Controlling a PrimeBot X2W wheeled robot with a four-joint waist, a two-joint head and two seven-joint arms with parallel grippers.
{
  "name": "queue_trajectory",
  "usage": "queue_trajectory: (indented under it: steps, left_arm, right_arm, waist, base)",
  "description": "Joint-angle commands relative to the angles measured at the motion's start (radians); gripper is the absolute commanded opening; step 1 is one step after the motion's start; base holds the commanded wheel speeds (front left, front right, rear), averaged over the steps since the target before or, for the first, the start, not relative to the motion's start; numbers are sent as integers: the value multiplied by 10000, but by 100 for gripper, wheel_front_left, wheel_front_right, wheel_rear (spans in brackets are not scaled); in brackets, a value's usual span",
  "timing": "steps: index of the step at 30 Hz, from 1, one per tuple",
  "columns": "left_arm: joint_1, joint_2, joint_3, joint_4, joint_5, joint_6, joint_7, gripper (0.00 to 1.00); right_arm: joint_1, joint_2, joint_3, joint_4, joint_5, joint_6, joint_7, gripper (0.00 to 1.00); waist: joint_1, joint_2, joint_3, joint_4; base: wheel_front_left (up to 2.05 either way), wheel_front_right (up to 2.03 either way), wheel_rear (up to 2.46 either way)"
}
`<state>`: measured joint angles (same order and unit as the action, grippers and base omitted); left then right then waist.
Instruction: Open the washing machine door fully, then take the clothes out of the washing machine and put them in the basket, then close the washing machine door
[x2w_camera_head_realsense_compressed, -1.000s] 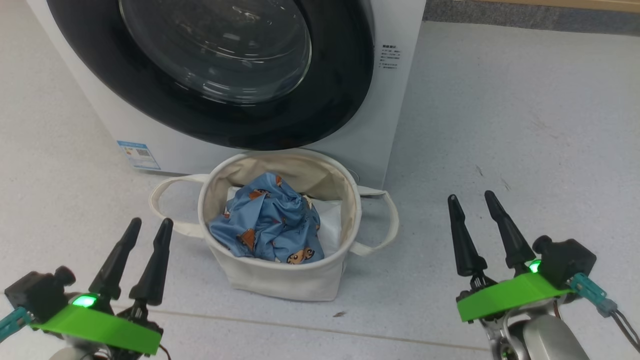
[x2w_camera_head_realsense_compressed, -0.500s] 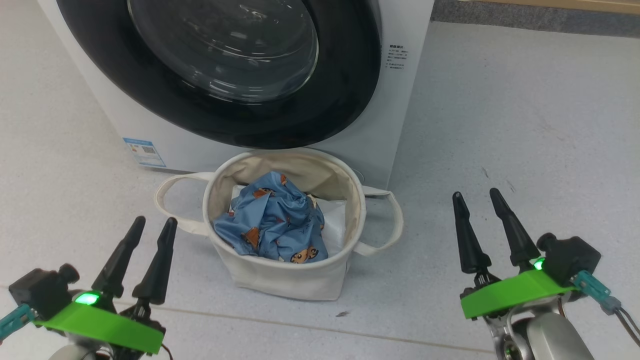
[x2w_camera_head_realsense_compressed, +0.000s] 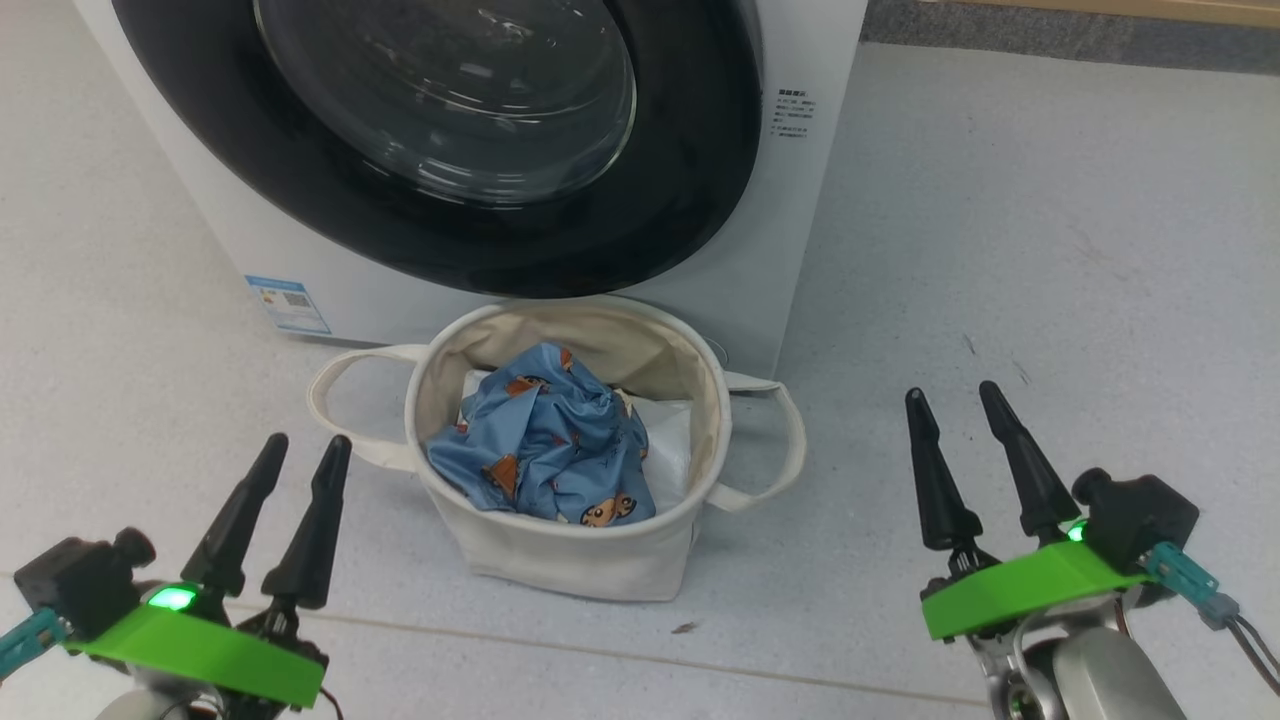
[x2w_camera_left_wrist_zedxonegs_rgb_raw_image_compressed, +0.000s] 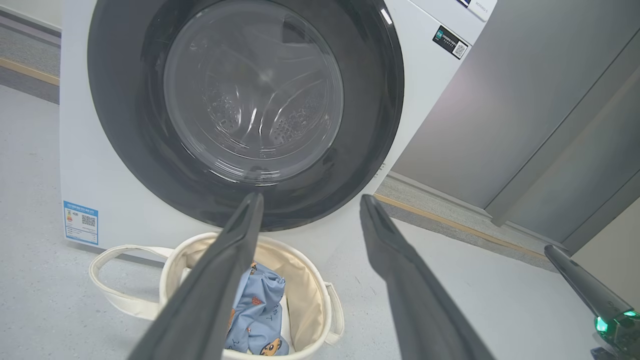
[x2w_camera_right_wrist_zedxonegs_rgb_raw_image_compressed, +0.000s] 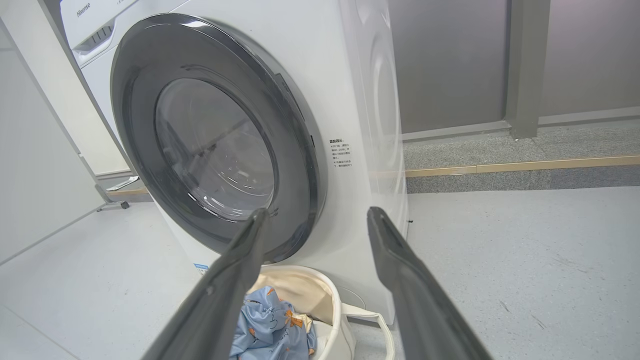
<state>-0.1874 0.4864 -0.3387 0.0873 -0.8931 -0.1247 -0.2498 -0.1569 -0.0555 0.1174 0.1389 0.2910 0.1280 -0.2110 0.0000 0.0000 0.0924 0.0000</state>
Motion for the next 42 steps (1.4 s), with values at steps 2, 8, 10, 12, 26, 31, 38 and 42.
queue_trajectory:
  steps: [2, 8, 10, 12, 26, 31, 38, 42]
  left_arm:
    - [-554, 397, 454, -215, -37, -59, -120, 100]
    - [-595, 397, 451, -118, 12, -59, -120, 100]
    - [-599, 376, 457, -60, 74, -59, -120, 100]
    - [-595, 372, 413, -27, 103, -59, -120, 100]
    - [412, -664, -28, 775, -567, 10, 215, 0]
    - [412, -791, 124, 824, -889, 7, 327, 0]
    - [434, -976, 346, 874, -1331, 3, 491, 0]
    - [445, -1057, 443, 893, -1519, 1, 563, 0]
  right_arm:
    - [-348, 53, 188, -284, 6, 27, -21, 100]
    - [-380, 53, 206, -287, -4, 27, -21, 100]
    - [-380, 53, 213, -283, 1, 27, -22, 100]
    - [-380, 53, 224, -287, 12, 27, -25, 100]
    - [371, -61, -38, 678, 1044, 2, 157, 0]
    - [355, -95, -82, 713, 1613, 3, 248, 0]
    - [358, -135, -154, 738, 2400, 5, 382, 0]
    - [363, -150, -189, 747, 2735, 5, 442, 0]
  waist:
    - [0, 0, -1, -2]
    - [0, 0, -1, 0]
    - [0, 0, -12, 2]
    - [0, 0, -18, 1]
    - [11, 0, -100, 1]
    - [1, 0, -117, 1]
    - [0, 0, -165, 1]
    - [0, 0, -186, 0]
  base:
    - [0, 0, 0]
    - [0, 0, 0]
    - [0, 0, 0]
    - [0, 0, 0]
    - [0, 0, 0]
    - [0, 0, 0]
    - [0, 0, 0]
    - [0, 0, 0]
